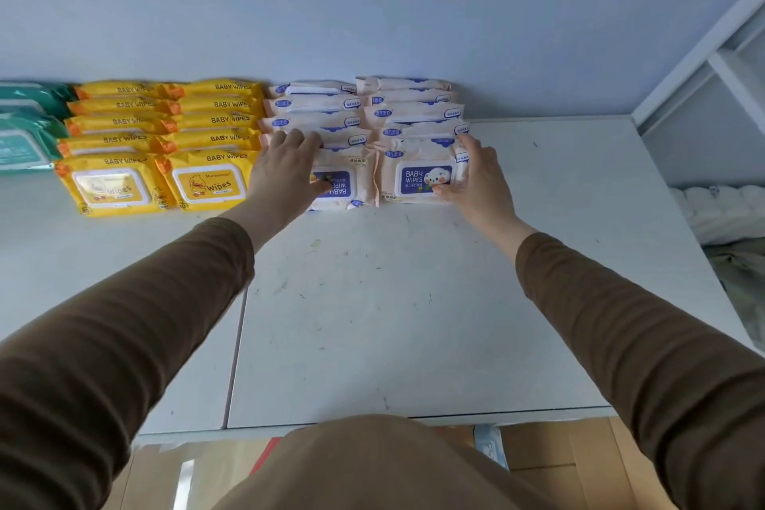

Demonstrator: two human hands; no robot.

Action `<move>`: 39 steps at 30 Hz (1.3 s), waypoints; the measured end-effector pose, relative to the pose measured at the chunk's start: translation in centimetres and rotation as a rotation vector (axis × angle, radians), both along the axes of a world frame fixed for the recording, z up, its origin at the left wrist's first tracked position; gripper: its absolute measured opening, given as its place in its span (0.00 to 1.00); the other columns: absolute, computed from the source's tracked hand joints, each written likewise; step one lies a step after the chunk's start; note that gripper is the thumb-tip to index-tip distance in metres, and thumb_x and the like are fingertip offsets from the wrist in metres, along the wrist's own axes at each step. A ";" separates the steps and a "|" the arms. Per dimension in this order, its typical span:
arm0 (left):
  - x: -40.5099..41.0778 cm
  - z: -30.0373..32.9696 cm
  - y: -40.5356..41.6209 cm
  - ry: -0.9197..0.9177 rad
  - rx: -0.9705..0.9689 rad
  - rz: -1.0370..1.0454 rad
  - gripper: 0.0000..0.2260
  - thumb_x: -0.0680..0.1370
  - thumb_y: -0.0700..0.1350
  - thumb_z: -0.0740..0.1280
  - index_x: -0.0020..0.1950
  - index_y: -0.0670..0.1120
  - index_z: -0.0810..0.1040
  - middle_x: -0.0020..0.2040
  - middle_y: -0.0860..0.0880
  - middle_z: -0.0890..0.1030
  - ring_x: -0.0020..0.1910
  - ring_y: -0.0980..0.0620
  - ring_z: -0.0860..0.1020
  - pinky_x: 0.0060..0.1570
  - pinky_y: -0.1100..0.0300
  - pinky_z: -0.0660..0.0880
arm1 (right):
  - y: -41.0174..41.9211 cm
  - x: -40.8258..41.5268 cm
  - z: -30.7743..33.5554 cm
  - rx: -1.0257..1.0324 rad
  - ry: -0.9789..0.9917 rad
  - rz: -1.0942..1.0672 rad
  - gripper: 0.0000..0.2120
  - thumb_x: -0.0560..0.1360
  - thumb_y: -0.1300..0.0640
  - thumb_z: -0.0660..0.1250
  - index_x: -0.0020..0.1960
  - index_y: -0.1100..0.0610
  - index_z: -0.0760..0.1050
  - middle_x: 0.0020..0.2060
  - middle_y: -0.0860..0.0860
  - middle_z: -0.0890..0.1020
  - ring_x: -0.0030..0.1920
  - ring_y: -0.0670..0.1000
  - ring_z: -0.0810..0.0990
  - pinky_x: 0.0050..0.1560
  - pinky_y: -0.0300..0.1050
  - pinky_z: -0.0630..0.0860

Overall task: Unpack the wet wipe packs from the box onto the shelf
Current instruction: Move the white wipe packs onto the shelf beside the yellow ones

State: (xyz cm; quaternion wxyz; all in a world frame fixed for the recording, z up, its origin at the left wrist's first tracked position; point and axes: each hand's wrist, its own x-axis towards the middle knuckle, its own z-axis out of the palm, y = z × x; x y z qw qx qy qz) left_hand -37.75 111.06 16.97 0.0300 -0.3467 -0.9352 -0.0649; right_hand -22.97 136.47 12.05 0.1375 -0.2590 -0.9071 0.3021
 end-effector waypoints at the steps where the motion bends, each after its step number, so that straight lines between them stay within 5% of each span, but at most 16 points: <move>1: 0.2 -0.1 -0.1 0.013 0.006 0.004 0.29 0.71 0.55 0.76 0.65 0.47 0.69 0.60 0.44 0.74 0.60 0.42 0.70 0.59 0.47 0.74 | -0.1 0.1 0.0 0.035 -0.008 -0.002 0.41 0.69 0.51 0.78 0.75 0.50 0.61 0.62 0.55 0.70 0.62 0.56 0.72 0.52 0.47 0.73; 14: 2.3 0.1 -0.6 0.088 0.066 -0.029 0.30 0.72 0.51 0.76 0.69 0.47 0.68 0.67 0.45 0.70 0.67 0.42 0.67 0.63 0.47 0.72 | -2.6 1.3 1.6 0.456 -0.049 0.011 0.31 0.71 0.47 0.72 0.71 0.51 0.69 0.73 0.52 0.66 0.71 0.58 0.63 0.66 0.56 0.66; 28: 8.3 -0.4 -2.4 0.021 0.120 -0.170 0.27 0.74 0.53 0.73 0.70 0.47 0.69 0.68 0.47 0.72 0.67 0.45 0.69 0.64 0.50 0.73 | -7.6 8.4 3.2 0.294 -0.022 0.088 0.26 0.73 0.51 0.69 0.70 0.52 0.70 0.69 0.50 0.70 0.67 0.57 0.66 0.61 0.52 0.70; 39: 22.0 -2.3 -5.7 -0.087 0.240 -0.424 0.24 0.76 0.50 0.70 0.69 0.47 0.71 0.67 0.48 0.72 0.66 0.46 0.69 0.64 0.51 0.71 | -14.9 24.5 2.2 0.219 -0.005 -0.027 0.22 0.76 0.52 0.67 0.69 0.52 0.70 0.67 0.49 0.73 0.68 0.54 0.67 0.62 0.49 0.67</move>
